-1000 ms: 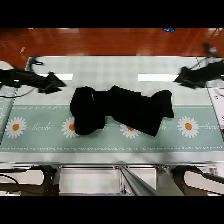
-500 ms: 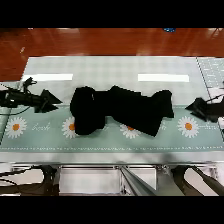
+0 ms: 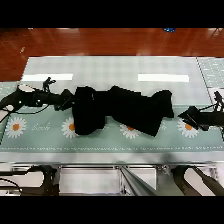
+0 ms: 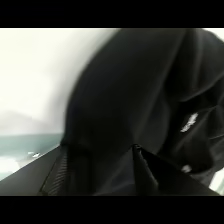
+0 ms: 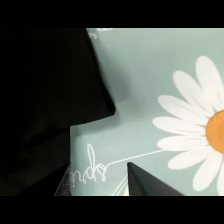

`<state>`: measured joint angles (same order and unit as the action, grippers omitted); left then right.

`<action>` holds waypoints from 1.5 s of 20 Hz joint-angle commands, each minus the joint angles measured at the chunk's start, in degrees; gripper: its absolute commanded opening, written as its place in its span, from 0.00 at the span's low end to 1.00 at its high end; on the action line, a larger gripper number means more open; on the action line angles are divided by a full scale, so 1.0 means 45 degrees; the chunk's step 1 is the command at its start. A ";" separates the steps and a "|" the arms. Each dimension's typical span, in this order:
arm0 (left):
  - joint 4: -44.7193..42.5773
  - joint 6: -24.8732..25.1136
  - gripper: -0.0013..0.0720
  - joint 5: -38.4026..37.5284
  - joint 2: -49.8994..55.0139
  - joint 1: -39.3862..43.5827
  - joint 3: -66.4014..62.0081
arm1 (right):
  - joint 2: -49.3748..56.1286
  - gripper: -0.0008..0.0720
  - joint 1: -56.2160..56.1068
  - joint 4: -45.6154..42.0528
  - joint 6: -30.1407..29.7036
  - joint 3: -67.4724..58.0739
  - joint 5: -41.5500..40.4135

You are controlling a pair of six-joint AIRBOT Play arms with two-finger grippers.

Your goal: Fold the shirts.

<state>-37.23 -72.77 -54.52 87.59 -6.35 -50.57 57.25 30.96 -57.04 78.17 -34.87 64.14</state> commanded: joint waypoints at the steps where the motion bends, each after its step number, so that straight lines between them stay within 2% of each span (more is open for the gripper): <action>1: -0.0209 -0.0039 0.47 0.0223 0.0500 0.0461 -0.0083 | -0.0019 0.58 0.0010 0.0126 -0.0097 0.0068 -0.0068; 2: -0.0219 0.0015 0.06 -0.0107 0.0563 0.0408 -0.0146 | -0.0019 0.58 0.0010 0.0092 -0.0107 0.0068 -0.0083; 8: -0.0389 0.0155 0.05 -0.0670 0.0549 0.0364 -0.0675 | 0.0384 0.58 -0.0019 -0.0520 0.0631 0.0068 -0.0622; 17: -0.0389 0.0155 0.05 -0.0894 0.0549 0.0374 -0.0787 | 0.4250 0.58 -0.0029 0.3390 -0.0646 -0.0078 -0.1282; 24: -0.0384 0.0151 0.05 -0.0792 0.0549 0.0403 -0.0787 | 0.5406 0.57 -0.0563 0.3609 -0.0699 -0.1146 -0.1651; 25: -0.0384 0.0151 0.05 -0.0787 0.0549 0.0413 -0.0787 | 0.5561 0.52 -0.0947 0.3609 -0.0670 -0.1331 -0.1724; 27: -0.0379 0.0102 0.05 -0.0957 0.0525 0.0408 -0.0831 | 0.5712 0.04 -0.1617 0.3604 -0.1005 -0.1967 -0.1535; 30: -0.0335 0.0083 0.05 -0.2123 0.0267 -0.0034 -0.2142 | 0.5387 0.04 -0.1851 0.3507 -0.1093 -0.4167 0.0345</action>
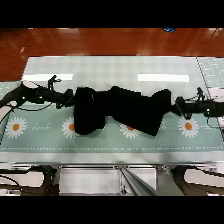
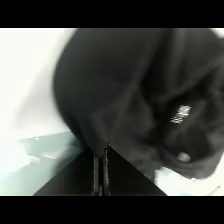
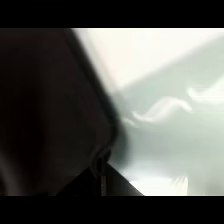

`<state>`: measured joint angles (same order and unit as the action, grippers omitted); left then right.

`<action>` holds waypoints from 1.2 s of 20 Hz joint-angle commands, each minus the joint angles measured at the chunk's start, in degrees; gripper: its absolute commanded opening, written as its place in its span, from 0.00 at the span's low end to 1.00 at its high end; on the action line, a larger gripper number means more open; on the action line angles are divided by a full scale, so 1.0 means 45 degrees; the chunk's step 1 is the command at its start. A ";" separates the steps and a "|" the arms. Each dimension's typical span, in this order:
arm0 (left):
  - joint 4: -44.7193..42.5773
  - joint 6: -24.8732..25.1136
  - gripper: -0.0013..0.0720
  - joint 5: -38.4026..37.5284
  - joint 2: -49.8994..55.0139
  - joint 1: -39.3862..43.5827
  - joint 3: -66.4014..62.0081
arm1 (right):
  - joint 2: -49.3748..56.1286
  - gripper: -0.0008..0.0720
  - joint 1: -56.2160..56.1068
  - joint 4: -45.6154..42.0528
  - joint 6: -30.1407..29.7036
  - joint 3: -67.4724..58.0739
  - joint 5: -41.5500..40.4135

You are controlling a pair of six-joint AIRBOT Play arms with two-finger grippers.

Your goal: Fold the shirts.

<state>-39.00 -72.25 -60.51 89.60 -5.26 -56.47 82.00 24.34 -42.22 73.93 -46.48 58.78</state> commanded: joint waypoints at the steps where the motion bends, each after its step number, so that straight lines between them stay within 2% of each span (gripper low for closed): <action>1: 0.0316 -0.0185 0.05 -0.1049 -0.0432 -0.0486 -0.1588 | -0.0384 0.04 -0.0389 0.0204 -0.0155 -0.2701 0.2336; 3: 0.1506 -0.0209 0.05 -0.1190 -0.1229 -0.0845 -0.3468 | -0.1224 0.04 -0.0457 -0.0165 0.0136 -0.5455 0.3298; 5: 0.2463 -0.0262 0.05 -0.1190 -0.2069 -0.1083 -0.5741 | -0.2176 0.04 -0.0442 -0.0466 0.0563 -0.8374 0.3337; 8: 0.2467 -0.0991 0.05 -0.1209 -0.3181 -0.1287 -0.9243 | -0.3424 0.04 -0.0432 -0.1098 0.1015 -1.2405 0.3172; 11: 0.2385 -0.1379 0.05 -0.1477 -0.4240 -0.1593 -1.1696 | -0.4619 0.04 -0.0432 -0.2735 0.1564 -1.4829 0.3303; 16: 0.2176 -0.1491 0.05 -0.1875 -0.6761 -0.2458 -1.2648 | -0.7295 0.04 -0.0432 -0.3531 0.1613 -1.5130 0.3711; 18: 0.1462 -0.1491 0.05 -0.1904 -0.7990 -0.2953 -1.2648 | -0.8189 0.04 -0.0432 -0.3876 0.1637 -1.5130 0.4182; 24: -0.3313 -0.1535 0.05 -0.2671 -1.1113 -0.3483 -1.2643 | -0.9957 0.04 -0.0432 -0.4595 0.2001 -1.5130 0.5425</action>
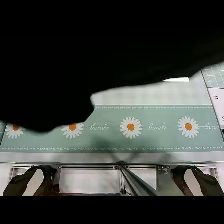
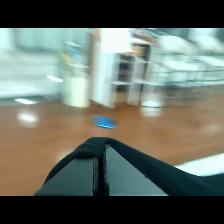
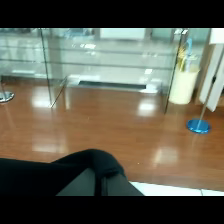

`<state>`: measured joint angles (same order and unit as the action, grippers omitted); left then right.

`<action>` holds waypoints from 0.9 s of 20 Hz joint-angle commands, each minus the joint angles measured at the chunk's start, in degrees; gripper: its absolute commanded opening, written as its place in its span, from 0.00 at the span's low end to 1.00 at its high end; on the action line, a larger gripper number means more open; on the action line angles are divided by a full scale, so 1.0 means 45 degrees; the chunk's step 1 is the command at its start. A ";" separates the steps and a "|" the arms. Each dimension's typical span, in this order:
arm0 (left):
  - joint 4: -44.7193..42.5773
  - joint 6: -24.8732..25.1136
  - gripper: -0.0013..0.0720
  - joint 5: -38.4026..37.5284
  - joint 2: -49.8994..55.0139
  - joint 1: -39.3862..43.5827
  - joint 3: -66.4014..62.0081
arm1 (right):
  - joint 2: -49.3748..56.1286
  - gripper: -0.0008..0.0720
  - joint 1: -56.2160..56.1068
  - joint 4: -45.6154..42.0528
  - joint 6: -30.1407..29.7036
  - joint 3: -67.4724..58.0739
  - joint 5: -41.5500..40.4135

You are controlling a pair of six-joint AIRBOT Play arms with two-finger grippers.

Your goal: Fold the shirts.

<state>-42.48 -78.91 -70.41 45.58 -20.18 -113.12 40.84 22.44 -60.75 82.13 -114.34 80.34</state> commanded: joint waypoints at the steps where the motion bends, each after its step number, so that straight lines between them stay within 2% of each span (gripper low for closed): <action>1: -0.3065 -0.0233 0.05 -0.0816 -0.1632 -0.0165 -0.0044 | -0.0947 0.04 -0.0010 -0.0651 0.0321 -0.0044 0.0816; 3: -0.4231 -0.0622 0.05 -0.1345 -0.2011 0.0078 -0.0015 | -0.1059 0.04 -0.0010 -0.0918 0.0714 -0.0034 0.1064; 4: -0.4809 -0.1039 0.05 -0.1443 -0.2152 0.0568 0.0053 | -0.1059 0.04 -0.0010 -0.0913 0.0733 0.0024 0.1127; 6: -0.5353 -0.1064 0.05 -0.1681 -0.2302 0.1734 0.0544 | -0.1059 0.04 -0.0010 -0.0903 0.0845 0.0520 0.1185; 10: -0.5561 -0.1404 0.05 -0.2662 -0.1991 0.2506 0.3517 | -0.1015 0.04 -0.0010 0.0155 0.1035 0.3808 0.1379; 14: -0.5469 -0.1433 0.05 -0.0602 -0.0296 0.2511 0.7917 | 0.0141 0.04 -0.0010 0.1452 0.0083 0.8262 -0.0160; 18: -0.4138 -0.1117 0.05 0.2778 0.3755 0.2545 0.9559 | 0.3716 0.04 -0.0583 0.1467 -0.1049 1.0462 -0.2574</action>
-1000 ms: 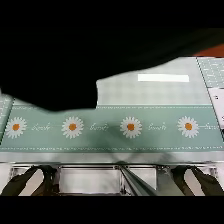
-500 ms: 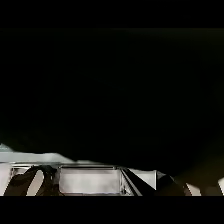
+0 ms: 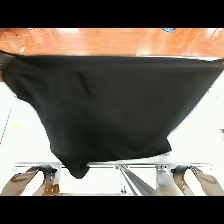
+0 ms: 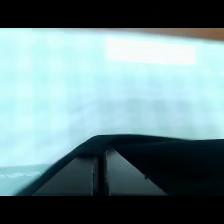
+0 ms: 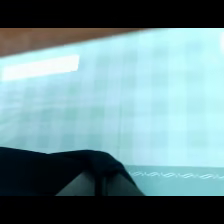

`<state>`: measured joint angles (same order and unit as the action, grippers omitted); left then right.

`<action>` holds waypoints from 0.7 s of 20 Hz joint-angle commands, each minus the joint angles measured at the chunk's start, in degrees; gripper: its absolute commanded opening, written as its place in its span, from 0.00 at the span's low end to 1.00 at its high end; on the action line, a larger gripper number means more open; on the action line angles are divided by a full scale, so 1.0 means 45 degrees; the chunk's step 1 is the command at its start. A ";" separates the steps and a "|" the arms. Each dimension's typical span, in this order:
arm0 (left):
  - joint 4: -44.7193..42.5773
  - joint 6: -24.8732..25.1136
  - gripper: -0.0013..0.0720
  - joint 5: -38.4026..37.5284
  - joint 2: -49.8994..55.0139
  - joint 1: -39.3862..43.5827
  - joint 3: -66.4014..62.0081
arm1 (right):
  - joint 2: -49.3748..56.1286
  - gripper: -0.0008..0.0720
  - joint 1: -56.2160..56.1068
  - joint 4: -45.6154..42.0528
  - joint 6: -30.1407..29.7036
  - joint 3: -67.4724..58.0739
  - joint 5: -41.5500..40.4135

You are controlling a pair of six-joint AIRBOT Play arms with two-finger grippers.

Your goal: Fold the shirts.

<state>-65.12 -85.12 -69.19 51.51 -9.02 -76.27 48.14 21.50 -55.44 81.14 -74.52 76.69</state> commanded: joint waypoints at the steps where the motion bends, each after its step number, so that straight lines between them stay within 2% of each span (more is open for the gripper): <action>1: 0.1481 0.0500 0.05 0.3351 0.3628 0.0121 0.1219 | 0.3245 0.04 -0.0767 0.0389 -0.0918 0.1549 -0.2385; 3: 0.2395 0.0568 0.05 0.4527 0.6139 0.0301 0.0296 | 0.5629 0.04 -0.1676 0.0729 -0.1205 0.1073 -0.3793; 6: 0.2866 0.0253 0.05 0.4755 0.9690 0.0491 -0.2356 | 0.9034 0.04 -0.2657 0.0787 -0.1146 -0.0971 -0.4896; 10: 0.2871 -0.1141 0.05 0.3740 1.2866 0.0495 -0.5683 | 1.2366 0.04 -0.2817 0.0903 0.0097 -0.4308 -0.4775; 14: 0.2871 -0.1209 0.05 0.2210 1.3644 0.0481 -0.6679 | 1.3299 0.04 -0.2778 0.0860 0.0325 -0.5591 -0.4090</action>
<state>-52.66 -89.27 -54.59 108.79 -6.85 -102.19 103.44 9.30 -51.70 81.14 -94.83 56.64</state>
